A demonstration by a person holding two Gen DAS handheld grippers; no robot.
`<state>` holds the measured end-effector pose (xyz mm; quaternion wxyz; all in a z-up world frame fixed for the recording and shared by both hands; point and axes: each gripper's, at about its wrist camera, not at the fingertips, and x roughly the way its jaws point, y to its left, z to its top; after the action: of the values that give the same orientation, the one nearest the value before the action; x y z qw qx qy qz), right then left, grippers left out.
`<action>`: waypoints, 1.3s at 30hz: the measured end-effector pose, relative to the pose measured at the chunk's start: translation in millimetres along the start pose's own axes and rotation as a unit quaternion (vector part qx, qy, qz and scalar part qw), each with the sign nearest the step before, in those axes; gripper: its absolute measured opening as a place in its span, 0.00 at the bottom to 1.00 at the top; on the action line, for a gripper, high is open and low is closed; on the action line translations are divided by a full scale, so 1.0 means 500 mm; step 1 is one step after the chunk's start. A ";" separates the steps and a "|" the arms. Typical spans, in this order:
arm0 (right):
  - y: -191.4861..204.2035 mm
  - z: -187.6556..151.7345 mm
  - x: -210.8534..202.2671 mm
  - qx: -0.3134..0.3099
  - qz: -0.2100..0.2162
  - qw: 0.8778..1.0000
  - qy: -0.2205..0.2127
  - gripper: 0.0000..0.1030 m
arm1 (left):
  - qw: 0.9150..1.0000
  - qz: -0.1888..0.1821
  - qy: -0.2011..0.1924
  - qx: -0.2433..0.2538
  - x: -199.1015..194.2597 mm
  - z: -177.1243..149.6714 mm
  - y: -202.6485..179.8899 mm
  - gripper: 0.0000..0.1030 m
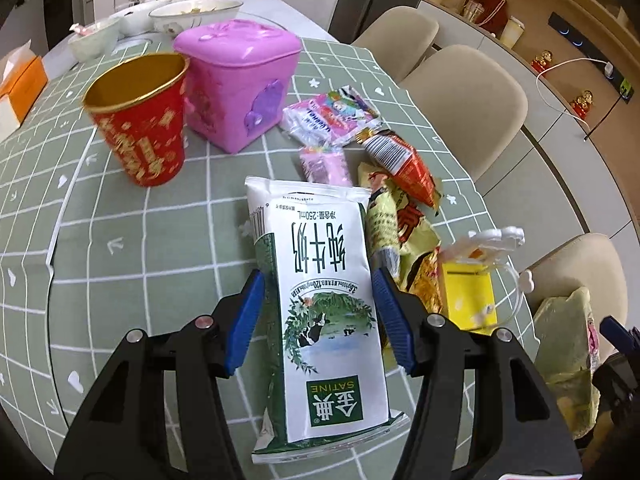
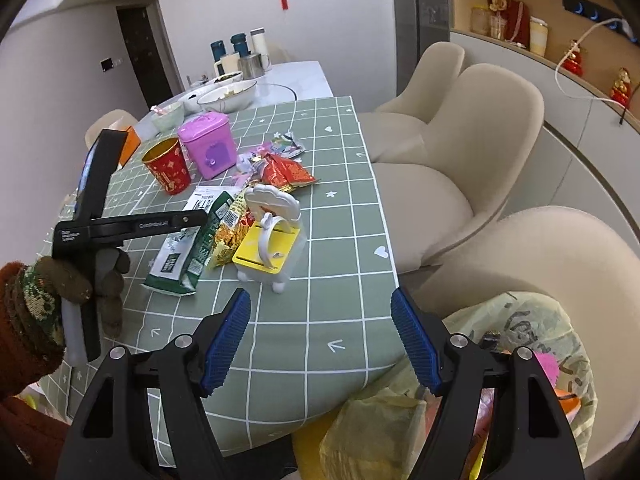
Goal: Collect trash
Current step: 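Grasp the white-and-green milk carton with the left gripper while the right grasps the red snack bag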
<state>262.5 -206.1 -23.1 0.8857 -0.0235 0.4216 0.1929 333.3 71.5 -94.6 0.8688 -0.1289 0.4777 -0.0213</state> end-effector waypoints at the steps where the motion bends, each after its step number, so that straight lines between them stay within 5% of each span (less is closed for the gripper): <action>1: 0.002 0.003 0.004 -0.004 0.001 1.000 0.001 0.67 | 1.000 0.001 0.000 -0.001 -0.004 -0.005 0.005 0.52; 9: 0.032 0.025 0.040 -0.024 0.025 0.999 0.006 0.67 | 1.000 0.022 -0.010 -0.011 -0.054 -0.055 0.068 0.53; 13: 0.044 0.075 0.054 -0.046 0.005 0.999 0.007 0.67 | 0.999 0.037 -0.015 -0.024 -0.070 -0.067 0.091 0.53; 21: 0.056 0.200 0.067 -0.161 0.076 0.982 -0.055 0.67 | 0.998 -0.020 -0.023 -0.050 -0.095 -0.065 0.112 0.53; 31: 0.044 0.301 0.308 -0.218 0.141 0.965 0.034 0.67 | 0.999 -0.003 -0.027 -0.022 -0.113 -0.051 0.091 0.53; 37: 0.053 0.318 0.441 -0.209 0.174 0.958 0.092 0.61 | 0.999 -0.006 -0.020 -0.037 -0.124 -0.055 0.108 0.53; 39: 0.052 0.321 0.468 -0.196 0.187 0.956 0.109 0.51 | 0.999 -0.007 -0.020 -0.040 -0.123 -0.053 0.113 0.53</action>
<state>504.9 -73.8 -93.6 0.7606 -0.1381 0.4660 0.4304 272.8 130.6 -71.5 0.8721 -0.1671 0.4598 -0.0058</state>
